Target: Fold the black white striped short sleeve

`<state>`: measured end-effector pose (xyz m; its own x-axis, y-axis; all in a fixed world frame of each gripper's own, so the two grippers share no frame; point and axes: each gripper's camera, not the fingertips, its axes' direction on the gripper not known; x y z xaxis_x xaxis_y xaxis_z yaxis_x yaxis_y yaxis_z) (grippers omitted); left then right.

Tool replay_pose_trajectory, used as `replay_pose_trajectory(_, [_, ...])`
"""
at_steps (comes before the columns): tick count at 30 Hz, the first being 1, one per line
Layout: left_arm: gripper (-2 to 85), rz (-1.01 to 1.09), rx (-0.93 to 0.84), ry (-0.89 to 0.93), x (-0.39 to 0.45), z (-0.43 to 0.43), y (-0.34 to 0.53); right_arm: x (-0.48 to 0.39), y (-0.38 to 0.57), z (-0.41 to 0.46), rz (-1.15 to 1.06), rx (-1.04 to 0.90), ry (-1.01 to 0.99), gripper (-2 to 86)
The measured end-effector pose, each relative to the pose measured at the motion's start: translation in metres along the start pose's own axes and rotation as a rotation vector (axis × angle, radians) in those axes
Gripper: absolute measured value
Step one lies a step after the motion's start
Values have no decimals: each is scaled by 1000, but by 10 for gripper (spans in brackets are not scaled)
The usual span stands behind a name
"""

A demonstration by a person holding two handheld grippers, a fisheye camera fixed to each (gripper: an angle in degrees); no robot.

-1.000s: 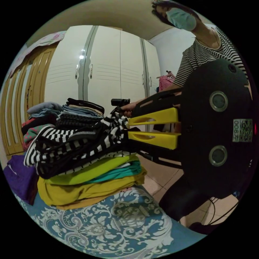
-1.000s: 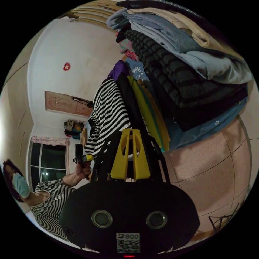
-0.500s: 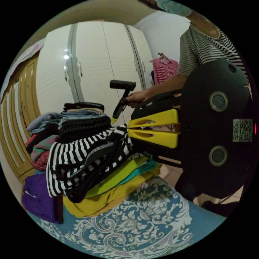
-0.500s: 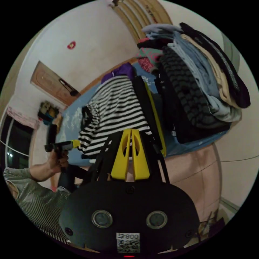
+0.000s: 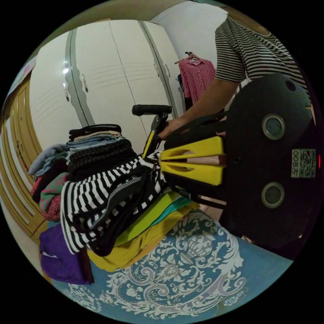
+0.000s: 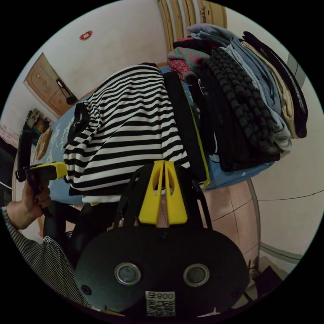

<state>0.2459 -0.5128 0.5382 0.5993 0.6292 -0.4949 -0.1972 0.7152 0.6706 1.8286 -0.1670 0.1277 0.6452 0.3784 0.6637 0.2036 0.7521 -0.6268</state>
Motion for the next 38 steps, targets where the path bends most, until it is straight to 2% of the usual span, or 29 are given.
replay_pose_trajectory(2, [5,66,8,-46,9,-10,6,-9,-5,0,23,4,1,1])
replay_pose_trajectory(6, [5,111,-111,-129,8,-14,16,-35,-18,6,58,11,20,1])
replay_pose_trajectory(11, [7,117,8,-35,0,-68,41,-57,-31,-7,138,79,-30,0])
replay_pose_trajectory(16, [12,-1,75,-73,-49,-136,90,-99,-52,-29,110,230,-74,1])
replay_pose_trajectory(21, [7,-194,122,-232,-99,-195,149,-195,-117,-23,-111,285,-130,1])
replay_pose_trajectory(24, [4,-243,91,-403,-113,-220,176,-256,-164,1,-235,267,-142,2])
replay_pose_trajectory(28, [2,-228,-69,-610,-119,-230,197,-324,-226,36,-330,221,-156,6])
replay_pose_trajectory(34, [2,-111,-70,-699,-96,-252,220,-419,-329,108,-387,136,-79,24])
replay_pose_trajectory(38, [3,-85,-48,-692,-84,-274,232,-460,-395,178,-355,0,-18,54])
